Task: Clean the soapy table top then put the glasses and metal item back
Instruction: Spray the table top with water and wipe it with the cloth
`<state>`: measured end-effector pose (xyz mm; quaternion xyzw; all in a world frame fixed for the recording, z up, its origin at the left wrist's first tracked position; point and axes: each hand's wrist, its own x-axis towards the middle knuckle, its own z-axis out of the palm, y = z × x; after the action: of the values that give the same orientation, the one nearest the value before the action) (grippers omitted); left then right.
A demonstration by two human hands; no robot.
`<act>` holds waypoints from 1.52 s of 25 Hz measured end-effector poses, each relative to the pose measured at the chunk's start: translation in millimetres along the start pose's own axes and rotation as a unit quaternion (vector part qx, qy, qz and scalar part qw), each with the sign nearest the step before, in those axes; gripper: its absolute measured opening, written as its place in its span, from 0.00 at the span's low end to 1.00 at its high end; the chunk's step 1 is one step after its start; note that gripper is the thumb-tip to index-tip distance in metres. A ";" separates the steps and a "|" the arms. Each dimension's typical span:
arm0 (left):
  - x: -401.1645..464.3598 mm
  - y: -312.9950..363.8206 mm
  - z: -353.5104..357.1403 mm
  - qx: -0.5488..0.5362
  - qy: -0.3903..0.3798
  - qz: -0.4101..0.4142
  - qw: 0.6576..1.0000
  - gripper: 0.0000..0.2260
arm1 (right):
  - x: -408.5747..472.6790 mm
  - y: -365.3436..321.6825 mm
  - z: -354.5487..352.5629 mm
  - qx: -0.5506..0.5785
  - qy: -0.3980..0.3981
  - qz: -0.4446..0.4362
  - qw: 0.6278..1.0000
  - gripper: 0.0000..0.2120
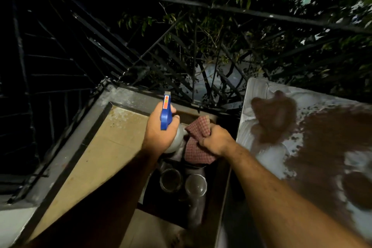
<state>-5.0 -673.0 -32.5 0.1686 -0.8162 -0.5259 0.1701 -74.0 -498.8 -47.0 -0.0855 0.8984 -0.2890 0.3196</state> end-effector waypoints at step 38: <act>-174.6 282.9 381.1 0.189 -0.274 -0.014 0.943 0.08 | -278.2 405.7 -259.8 0.103 0.295 0.242 0.919 0.06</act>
<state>-51.1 -178.1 60.8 0.0585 -0.9131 -0.3904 -0.1025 -6.1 47.9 29.6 0.2573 0.9104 -0.3058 0.1074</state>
